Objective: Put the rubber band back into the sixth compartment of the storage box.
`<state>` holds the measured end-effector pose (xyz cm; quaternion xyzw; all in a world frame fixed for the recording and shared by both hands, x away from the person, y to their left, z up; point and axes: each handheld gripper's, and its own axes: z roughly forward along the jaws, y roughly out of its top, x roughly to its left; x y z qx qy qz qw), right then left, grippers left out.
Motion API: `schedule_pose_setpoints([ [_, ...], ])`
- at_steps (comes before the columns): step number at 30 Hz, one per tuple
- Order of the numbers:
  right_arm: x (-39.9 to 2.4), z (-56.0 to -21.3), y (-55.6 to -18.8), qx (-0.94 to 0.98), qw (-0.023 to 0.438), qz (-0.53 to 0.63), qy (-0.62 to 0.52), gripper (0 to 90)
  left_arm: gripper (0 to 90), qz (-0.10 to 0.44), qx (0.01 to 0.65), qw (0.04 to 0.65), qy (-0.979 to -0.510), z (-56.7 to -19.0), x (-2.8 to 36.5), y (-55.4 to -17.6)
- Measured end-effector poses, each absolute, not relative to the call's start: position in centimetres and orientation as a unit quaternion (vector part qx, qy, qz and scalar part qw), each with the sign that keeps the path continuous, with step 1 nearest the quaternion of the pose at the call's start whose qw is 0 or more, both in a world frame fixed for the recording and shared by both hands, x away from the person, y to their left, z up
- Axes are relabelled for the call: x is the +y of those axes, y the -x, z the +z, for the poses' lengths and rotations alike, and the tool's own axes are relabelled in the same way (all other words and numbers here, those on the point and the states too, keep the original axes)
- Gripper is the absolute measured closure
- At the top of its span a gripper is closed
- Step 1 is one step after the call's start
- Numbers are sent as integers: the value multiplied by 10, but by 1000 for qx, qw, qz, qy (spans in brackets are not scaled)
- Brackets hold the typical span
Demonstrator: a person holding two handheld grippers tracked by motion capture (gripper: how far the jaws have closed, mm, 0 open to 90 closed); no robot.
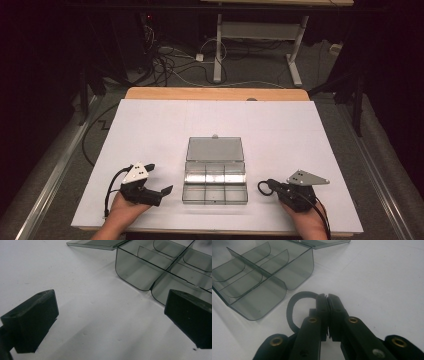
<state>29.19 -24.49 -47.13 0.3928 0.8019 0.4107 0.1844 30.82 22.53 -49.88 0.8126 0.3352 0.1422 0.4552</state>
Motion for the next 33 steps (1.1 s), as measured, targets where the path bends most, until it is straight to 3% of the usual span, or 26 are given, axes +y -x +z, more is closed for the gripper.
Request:
schedule_pose_setpoints([
  [33,-222,-444,-290,800,197,443,-355,894,0,141,334,455,-813,-499,225,-308],
])
